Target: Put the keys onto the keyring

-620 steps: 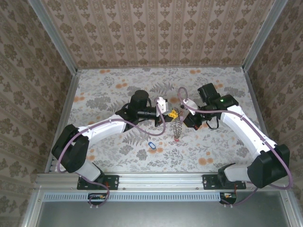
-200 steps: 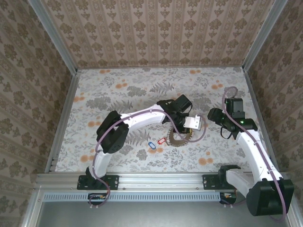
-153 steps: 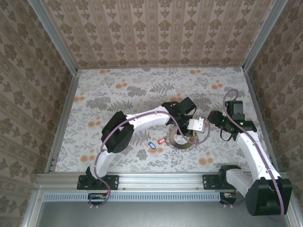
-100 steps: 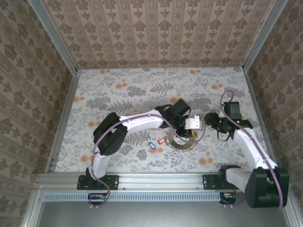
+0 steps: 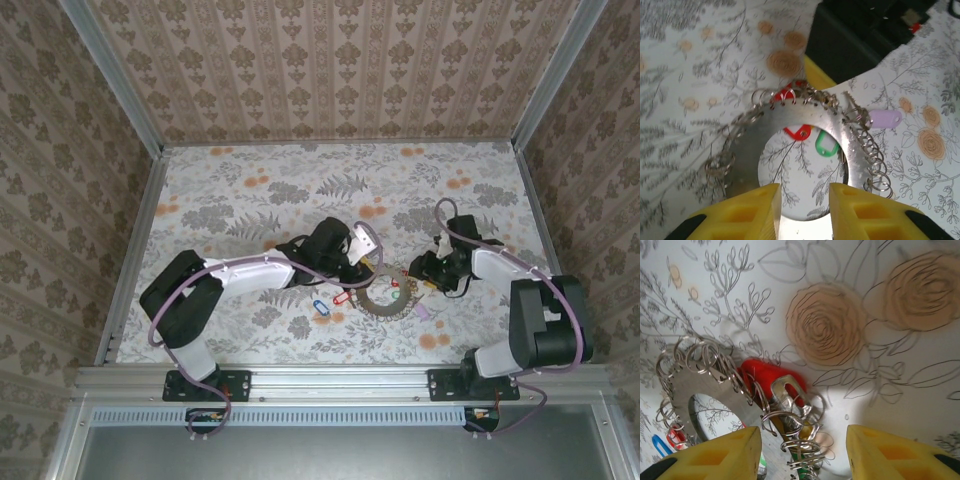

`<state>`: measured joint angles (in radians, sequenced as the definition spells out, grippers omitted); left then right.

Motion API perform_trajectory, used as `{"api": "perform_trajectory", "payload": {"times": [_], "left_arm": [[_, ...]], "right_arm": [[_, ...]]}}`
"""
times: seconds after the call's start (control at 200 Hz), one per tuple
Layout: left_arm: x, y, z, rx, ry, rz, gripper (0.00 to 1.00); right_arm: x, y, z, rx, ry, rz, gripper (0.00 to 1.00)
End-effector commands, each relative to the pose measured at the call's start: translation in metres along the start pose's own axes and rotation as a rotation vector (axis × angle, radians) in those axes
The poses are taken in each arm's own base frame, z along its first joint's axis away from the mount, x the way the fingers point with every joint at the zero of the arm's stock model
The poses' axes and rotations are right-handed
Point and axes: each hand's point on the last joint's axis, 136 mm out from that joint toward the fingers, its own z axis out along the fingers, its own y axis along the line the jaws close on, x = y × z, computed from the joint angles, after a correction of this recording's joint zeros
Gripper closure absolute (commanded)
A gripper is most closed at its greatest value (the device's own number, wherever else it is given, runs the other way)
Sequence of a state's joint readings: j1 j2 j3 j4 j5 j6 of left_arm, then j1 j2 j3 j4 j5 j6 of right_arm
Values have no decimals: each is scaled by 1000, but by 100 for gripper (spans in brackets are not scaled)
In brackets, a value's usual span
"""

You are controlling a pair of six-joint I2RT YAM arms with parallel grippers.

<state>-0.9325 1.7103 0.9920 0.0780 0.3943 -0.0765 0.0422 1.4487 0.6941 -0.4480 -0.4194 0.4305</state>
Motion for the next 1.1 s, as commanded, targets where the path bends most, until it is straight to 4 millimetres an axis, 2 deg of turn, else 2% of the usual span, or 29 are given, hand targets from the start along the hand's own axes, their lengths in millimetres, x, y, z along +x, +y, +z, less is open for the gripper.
{"api": "perform_trajectory", "payload": {"times": [0.0,0.195,0.41,0.565,0.83,0.915,0.95,1.095], "left_arm": [[-7,11,-6,-36,-29,-126,69],[9,14,4,-21,34,-192,71],[34,29,17,-19,125,-310,80],[46,34,28,-18,165,-361,81],[59,43,40,-19,214,-416,81],[65,46,42,-30,231,-426,82],[68,48,43,-36,238,-431,82],[78,55,44,-46,255,-460,84]], "right_arm": [[-1,5,1,13,17,-41,52],[9,6,7,12,52,-59,53],[18,2,12,17,80,-51,55],[20,5,11,1,92,-64,57],[31,14,17,-24,157,-57,61],[31,16,20,-31,165,-56,61],[31,18,21,-39,165,-62,66],[28,30,18,-101,148,-72,68]]}}
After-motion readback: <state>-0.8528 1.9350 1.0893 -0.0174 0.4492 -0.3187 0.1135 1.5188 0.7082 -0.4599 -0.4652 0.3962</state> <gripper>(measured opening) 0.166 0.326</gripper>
